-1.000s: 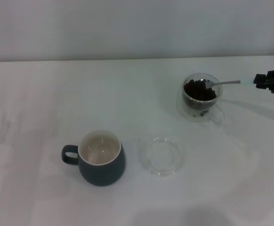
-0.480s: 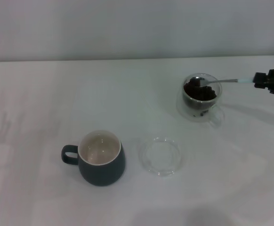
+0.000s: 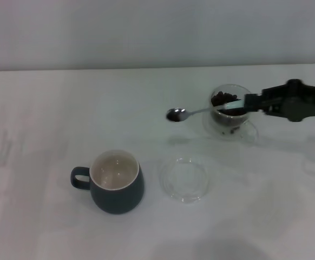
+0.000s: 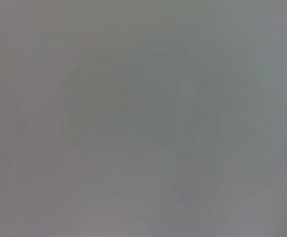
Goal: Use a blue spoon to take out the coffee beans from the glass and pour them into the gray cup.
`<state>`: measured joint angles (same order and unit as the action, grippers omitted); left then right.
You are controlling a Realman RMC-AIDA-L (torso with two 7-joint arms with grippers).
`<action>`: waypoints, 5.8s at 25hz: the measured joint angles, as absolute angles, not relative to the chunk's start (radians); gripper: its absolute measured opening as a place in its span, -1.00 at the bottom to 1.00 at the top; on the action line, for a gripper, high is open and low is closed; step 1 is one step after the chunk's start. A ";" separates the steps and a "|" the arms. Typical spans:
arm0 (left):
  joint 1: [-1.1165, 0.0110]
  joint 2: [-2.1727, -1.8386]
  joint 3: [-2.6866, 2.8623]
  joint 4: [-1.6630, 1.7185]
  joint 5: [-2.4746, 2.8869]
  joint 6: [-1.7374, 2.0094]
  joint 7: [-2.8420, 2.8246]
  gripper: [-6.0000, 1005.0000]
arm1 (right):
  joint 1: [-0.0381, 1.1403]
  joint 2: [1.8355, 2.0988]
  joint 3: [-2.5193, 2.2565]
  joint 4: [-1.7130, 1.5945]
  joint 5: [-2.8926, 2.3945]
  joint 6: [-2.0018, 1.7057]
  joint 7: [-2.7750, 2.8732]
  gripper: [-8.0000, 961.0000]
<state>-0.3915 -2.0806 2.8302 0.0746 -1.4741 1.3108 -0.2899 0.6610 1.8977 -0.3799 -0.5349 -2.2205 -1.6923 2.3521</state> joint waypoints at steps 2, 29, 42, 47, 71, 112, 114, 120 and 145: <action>-0.388 -2.081 2.830 0.077 -1.474 1.311 -0.290 0.60 | 0.677 1.922 -0.411 -0.569 -2.220 -1.711 2.352 -0.68; -0.385 -2.082 2.830 0.082 -1.474 1.307 -0.290 0.60 | 0.729 2.012 -0.884 -0.698 -2.009 -1.591 2.248 -0.68; -0.384 -2.081 2.830 0.076 -1.474 1.307 -0.290 0.60 | 0.691 2.014 -0.967 -0.761 -1.996 -1.516 2.068 -0.68; -0.386 -2.080 2.830 0.077 -1.474 1.307 -0.290 0.60 | 0.642 2.010 -0.978 -0.825 -1.936 -1.532 2.056 -0.68; -0.393 -2.080 2.830 0.083 -1.474 1.305 -0.290 0.60 | 0.544 1.866 -0.849 -0.702 -2.062 -1.628 2.109 -0.68; -0.385 -2.080 2.830 0.082 -1.474 1.305 -0.290 0.60 | 0.612 1.953 -0.855 -0.649 -2.198 -1.493 2.111 -0.63; -0.385 -2.080 2.830 0.082 -1.474 1.305 -0.290 0.60 | 0.612 1.953 -0.856 -0.649 -2.206 -1.486 2.112 -0.59; -0.385 -2.080 2.830 0.083 -1.474 1.305 -0.290 0.60 | 0.602 1.953 -0.848 -0.667 -2.204 -1.458 2.091 -0.37; -0.386 -2.082 2.830 0.085 -1.474 1.306 -0.296 0.60 | 0.396 2.011 -0.676 -0.262 -0.902 -1.282 0.480 0.40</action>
